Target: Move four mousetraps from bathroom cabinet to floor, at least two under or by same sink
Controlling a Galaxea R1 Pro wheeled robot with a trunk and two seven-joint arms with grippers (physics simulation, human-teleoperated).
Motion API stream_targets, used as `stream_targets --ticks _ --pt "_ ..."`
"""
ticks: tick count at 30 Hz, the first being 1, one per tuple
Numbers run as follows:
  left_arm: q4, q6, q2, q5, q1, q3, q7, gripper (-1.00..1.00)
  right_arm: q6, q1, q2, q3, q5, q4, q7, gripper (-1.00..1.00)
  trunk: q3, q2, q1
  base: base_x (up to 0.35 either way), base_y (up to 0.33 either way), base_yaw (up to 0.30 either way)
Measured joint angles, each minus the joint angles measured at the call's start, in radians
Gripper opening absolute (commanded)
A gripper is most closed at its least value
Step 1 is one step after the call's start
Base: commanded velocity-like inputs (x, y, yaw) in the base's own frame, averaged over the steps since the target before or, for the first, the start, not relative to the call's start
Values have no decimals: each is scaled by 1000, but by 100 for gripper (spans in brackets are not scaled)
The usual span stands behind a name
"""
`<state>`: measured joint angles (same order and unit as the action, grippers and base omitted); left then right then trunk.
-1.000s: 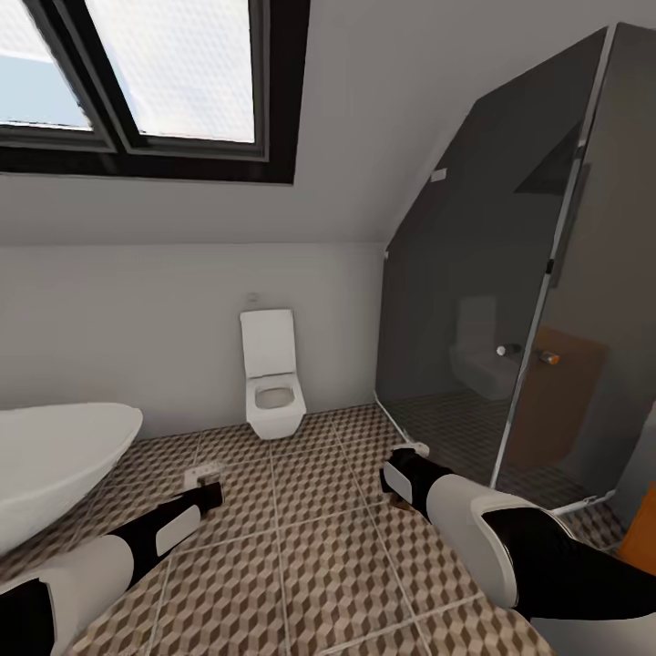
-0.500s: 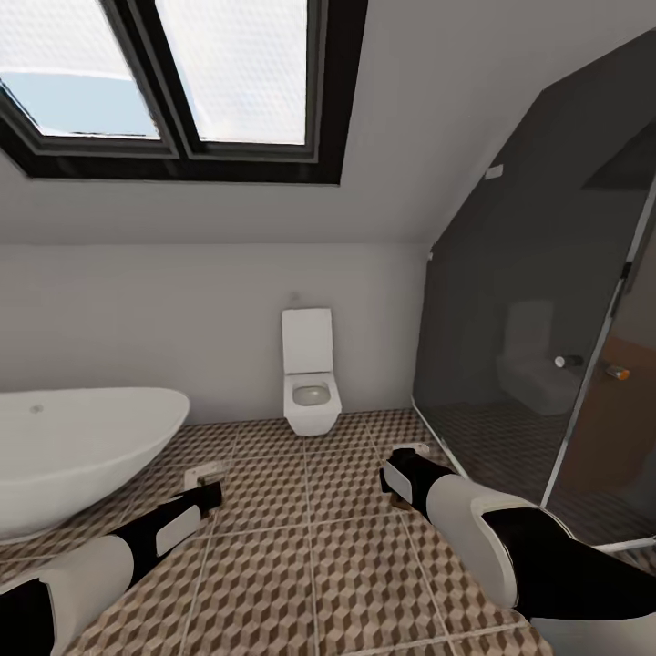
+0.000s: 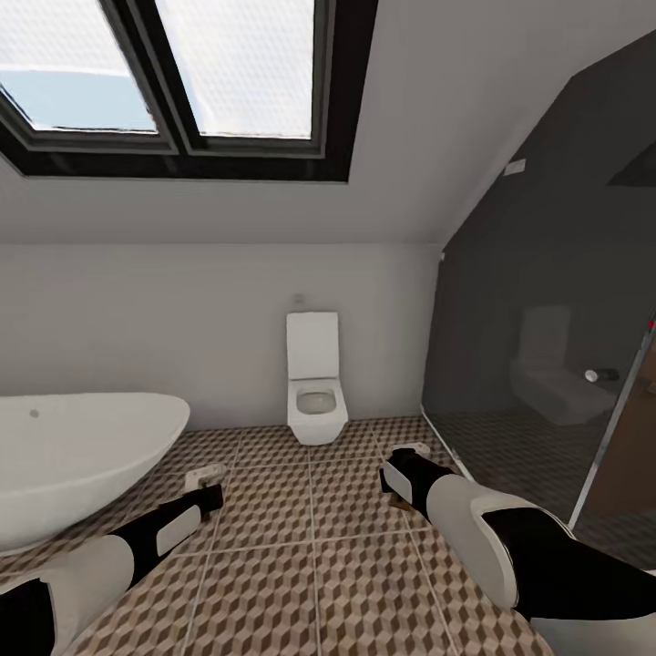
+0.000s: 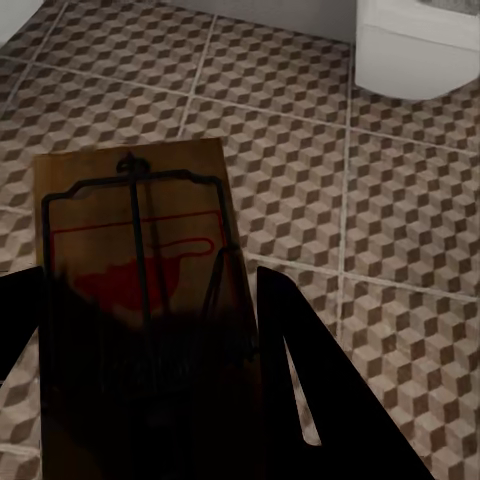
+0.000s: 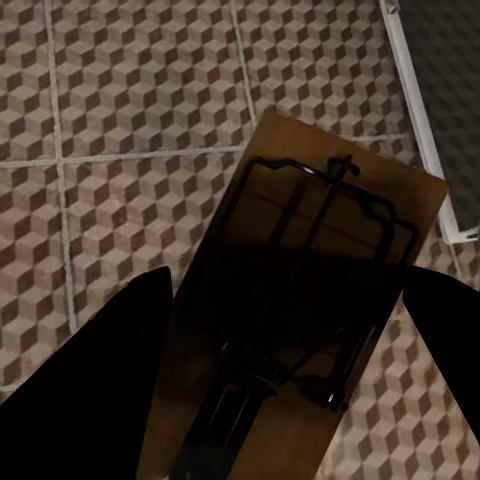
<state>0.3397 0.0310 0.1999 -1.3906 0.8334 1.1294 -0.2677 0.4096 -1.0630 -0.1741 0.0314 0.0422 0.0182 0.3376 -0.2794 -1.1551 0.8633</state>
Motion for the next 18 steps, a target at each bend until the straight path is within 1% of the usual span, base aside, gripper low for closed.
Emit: stream_targets --ticks 9,10,11,14,16,18 --pt "0 1 1 0 0 0 3 -100 -2 0 0 -1 -8 0 8 -100 0 0 0 324 0 0" --pt "0 1 2 0 0 -1 3 -100 -8 0 0 -1 -12 0 9 -100 0 0 0 324 0 0" --pt "0 0 2 0 0 -2 2 -100 -38 0 0 0 -12 0 12 -100 0 0 0 324 0 0" --pt "0 -5 3 0 0 -4 4 -100 -47 0 0 -1 -11 0 11 -100 0 0 0 324 0 0" --pt "-1 -9 8 1 0 -5 5 -100 -47 0 0 0 -14 -1 10 -100 0 0 0 324 0 0" --pt "-1 -11 20 0 0 -6 6 -100 -48 0 0 1 -16 -1 10 -100 0 0 0 324 0 0"
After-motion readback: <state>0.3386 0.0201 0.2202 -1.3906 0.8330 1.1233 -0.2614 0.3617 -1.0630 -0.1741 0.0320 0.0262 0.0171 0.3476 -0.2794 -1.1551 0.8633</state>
